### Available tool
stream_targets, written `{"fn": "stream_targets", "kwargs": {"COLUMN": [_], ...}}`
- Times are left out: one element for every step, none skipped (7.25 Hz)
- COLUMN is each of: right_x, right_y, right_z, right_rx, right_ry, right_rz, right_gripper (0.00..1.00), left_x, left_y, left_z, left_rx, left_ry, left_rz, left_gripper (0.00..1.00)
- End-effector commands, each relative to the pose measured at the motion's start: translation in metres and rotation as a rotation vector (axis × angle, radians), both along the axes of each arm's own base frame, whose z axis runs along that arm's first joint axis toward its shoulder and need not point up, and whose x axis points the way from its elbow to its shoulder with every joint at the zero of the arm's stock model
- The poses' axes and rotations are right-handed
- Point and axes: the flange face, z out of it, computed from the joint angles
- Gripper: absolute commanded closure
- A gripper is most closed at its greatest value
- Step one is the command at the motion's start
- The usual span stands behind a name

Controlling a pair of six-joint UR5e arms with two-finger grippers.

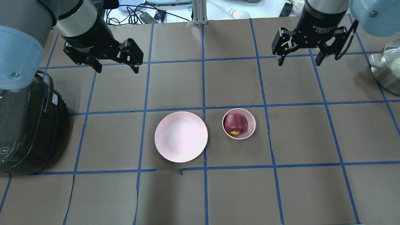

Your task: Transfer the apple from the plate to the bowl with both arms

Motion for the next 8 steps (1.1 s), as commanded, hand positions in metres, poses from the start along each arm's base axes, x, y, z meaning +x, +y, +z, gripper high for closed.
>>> {"fn": "stream_targets", "kwargs": {"right_x": [0.0006, 0.0012, 0.0012, 0.0011, 0.0009, -0.0008, -0.0008, -0.0010], "right_y": [0.0019, 0.0022, 0.0024, 0.0024, 0.0024, 0.0015, 0.0020, 0.0020], "right_z": [-0.0012, -0.0015, -0.0016, -0.0016, -0.0016, -0.0024, -0.0016, -0.0016], "right_rx": [0.016, 0.019, 0.020, 0.020, 0.020, 0.022, 0.020, 0.020], "right_ry": [-0.003, -0.009, -0.009, -0.008, -0.006, -0.005, -0.005, -0.003], "right_rz": [0.025, 0.025, 0.025, 0.025, 0.025, 0.024, 0.024, 0.022], "right_gripper": [0.00, 0.00, 0.00, 0.00, 0.00, 0.00, 0.00, 0.00], "left_x": [0.0003, 0.0004, 0.0003, 0.0004, 0.0005, 0.0006, 0.0006, 0.0006], "left_y": [0.0014, 0.0015, 0.0023, 0.0037, 0.0044, 0.0052, 0.0053, 0.0060], "left_z": [0.0015, 0.0007, 0.0005, 0.0017, 0.0014, 0.0018, 0.0016, 0.0016], "left_rx": [-0.002, 0.000, 0.001, 0.001, 0.009, 0.010, 0.012, 0.012], "left_ry": [0.001, 0.000, 0.002, 0.002, 0.001, 0.001, 0.001, 0.001], "left_rz": [0.001, 0.001, -0.001, 0.001, 0.001, 0.001, 0.001, 0.001], "left_gripper": [0.00, 0.00, 0.00, 0.00, 0.00, 0.00, 0.00, 0.00]}}
